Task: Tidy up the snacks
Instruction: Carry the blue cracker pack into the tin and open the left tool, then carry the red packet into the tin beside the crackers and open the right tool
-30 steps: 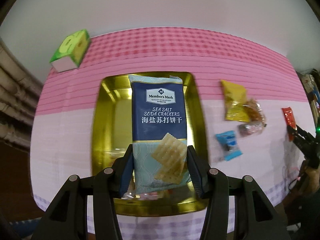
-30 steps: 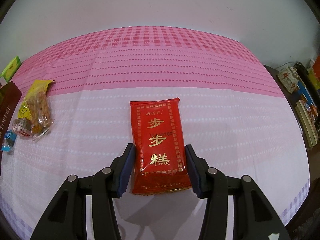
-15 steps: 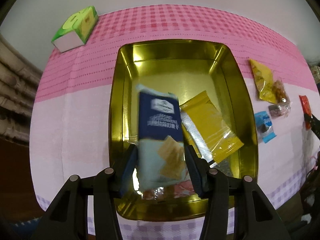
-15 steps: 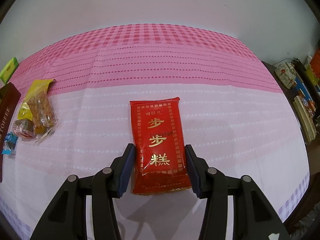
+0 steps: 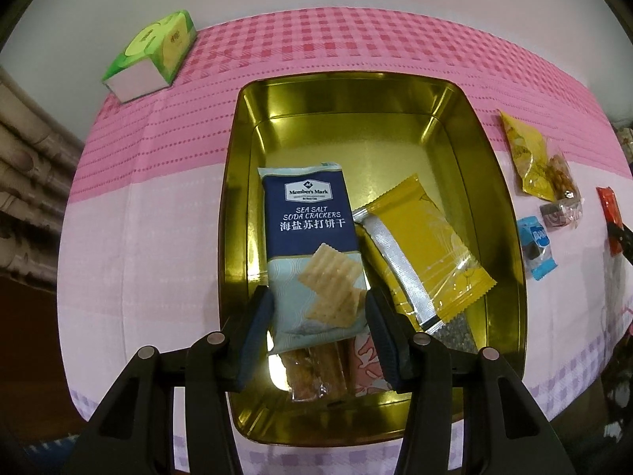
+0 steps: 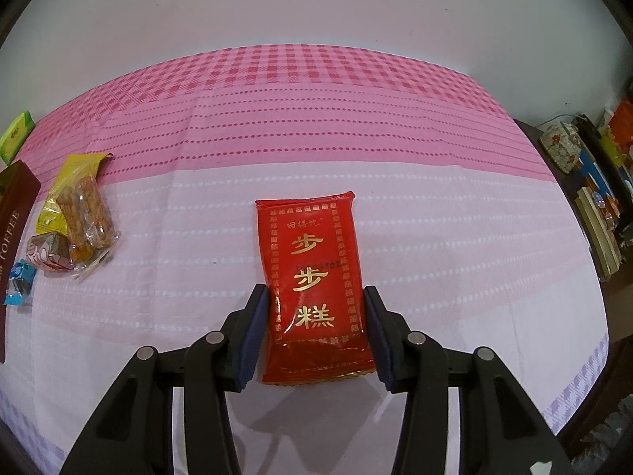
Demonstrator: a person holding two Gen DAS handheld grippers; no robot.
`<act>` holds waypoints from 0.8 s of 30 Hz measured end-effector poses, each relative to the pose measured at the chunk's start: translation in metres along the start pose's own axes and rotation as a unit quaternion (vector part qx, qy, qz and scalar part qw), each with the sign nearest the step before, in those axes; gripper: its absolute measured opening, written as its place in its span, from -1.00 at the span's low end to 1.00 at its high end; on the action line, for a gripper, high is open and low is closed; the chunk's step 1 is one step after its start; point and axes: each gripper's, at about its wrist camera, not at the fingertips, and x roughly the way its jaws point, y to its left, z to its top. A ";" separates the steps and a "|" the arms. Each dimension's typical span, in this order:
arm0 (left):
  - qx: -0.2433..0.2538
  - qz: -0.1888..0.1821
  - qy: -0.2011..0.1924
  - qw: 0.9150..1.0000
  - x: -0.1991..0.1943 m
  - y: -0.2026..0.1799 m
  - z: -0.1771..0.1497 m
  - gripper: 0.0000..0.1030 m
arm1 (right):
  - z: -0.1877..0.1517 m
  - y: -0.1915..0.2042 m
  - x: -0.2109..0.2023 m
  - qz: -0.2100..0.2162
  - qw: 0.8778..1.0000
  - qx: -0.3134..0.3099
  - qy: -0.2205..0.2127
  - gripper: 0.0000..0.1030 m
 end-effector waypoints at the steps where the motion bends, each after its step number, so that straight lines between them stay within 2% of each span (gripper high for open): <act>1: -0.001 0.001 -0.001 1.000 -0.001 0.000 -0.001 -0.02 | 0.000 0.000 0.000 0.001 1.000 0.001 0.002 -0.19; 9: -0.002 0.026 -0.024 0.999 -0.010 -0.006 -0.008 0.01 | 0.000 0.000 -0.003 0.000 1.000 0.005 0.003 -0.20; 13: -0.005 0.030 -0.043 0.999 -0.018 -0.008 -0.012 0.35 | 0.000 0.005 -0.003 -0.003 1.000 0.003 0.005 -0.20; 15: -0.011 0.029 -0.053 0.998 -0.023 -0.008 -0.015 0.36 | 0.001 0.008 -0.006 -0.006 1.000 0.002 0.003 -0.20; 19: -0.049 0.012 -0.067 0.996 -0.033 0.000 -0.019 0.36 | 0.003 0.016 -0.014 -0.006 1.000 0.004 -0.002 -0.20; 24: -0.096 0.016 -0.092 0.991 -0.047 0.013 -0.027 0.45 | 0.009 0.039 -0.032 0.010 1.000 -0.005 -0.015 -0.20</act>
